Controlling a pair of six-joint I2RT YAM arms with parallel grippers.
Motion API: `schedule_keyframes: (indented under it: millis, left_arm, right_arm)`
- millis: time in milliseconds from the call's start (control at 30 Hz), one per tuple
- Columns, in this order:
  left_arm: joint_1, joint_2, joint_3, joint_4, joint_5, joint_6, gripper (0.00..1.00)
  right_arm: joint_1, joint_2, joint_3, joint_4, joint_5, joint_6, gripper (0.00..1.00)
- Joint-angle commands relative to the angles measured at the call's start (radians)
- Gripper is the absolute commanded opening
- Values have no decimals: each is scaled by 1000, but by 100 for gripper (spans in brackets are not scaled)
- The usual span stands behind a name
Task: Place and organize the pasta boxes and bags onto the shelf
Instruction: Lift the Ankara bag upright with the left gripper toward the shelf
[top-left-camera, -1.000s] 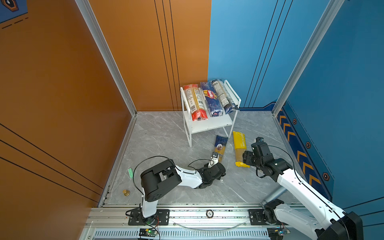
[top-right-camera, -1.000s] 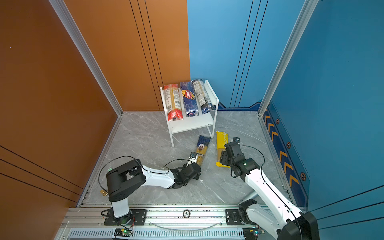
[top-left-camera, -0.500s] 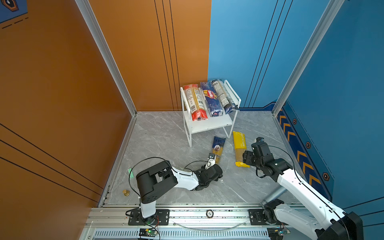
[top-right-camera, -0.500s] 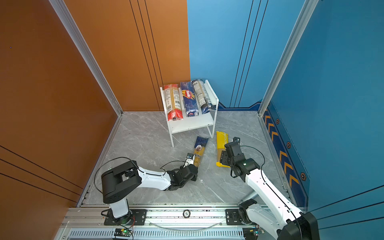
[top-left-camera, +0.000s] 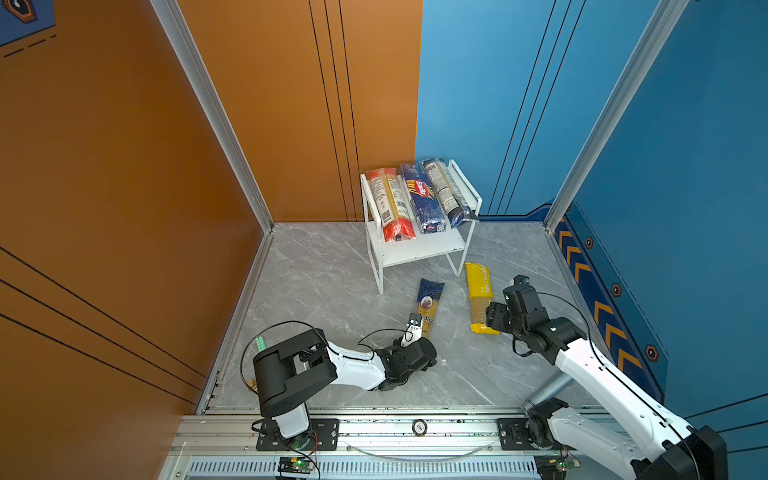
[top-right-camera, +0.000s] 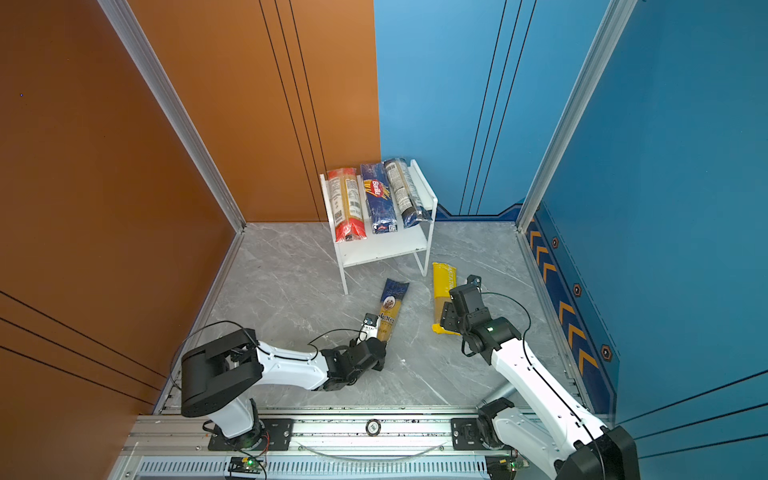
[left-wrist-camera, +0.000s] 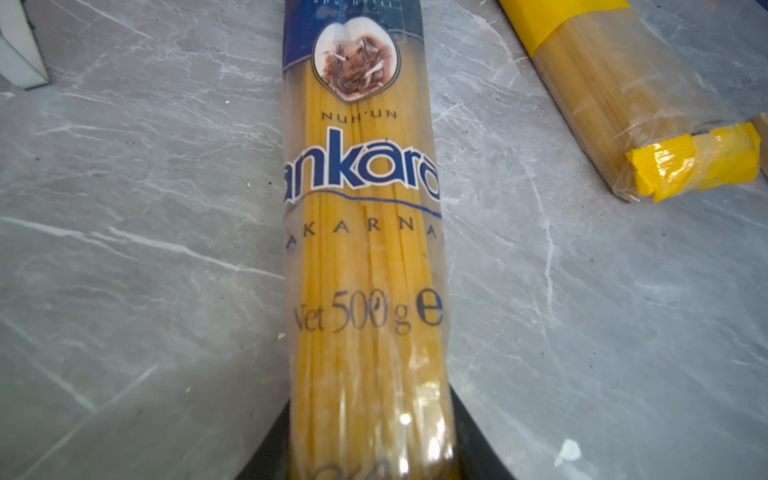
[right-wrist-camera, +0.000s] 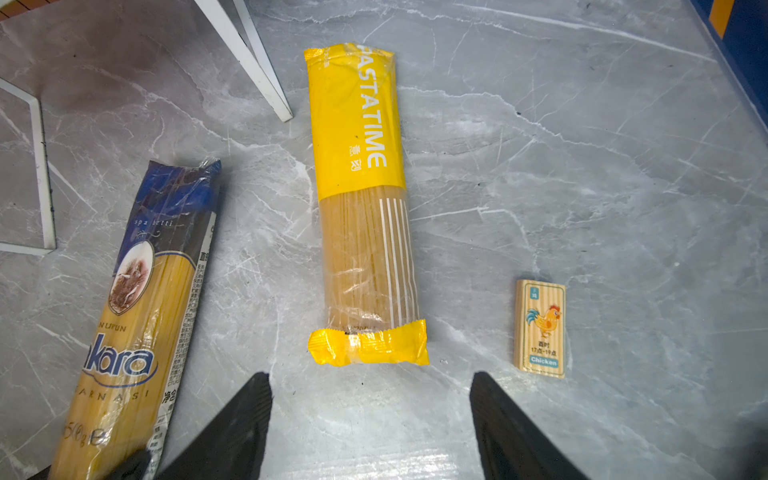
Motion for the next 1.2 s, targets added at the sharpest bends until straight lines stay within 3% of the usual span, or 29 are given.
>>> schedule_keyframes:
  millis: [0,600,1167]
  left_arm:
    - [-28,-71,11,9,-104,5,0]
    - [-64,-187,40,-11,-205,41,0]
    - [-180,-220,143,-38,-500,98,0]
  right_arm:
    - [12,-19,25,-46,-7,15,73]
    - [63,-38,-4,-57,1,37,73]
    - [69,12,36,-51,-6,0,74]
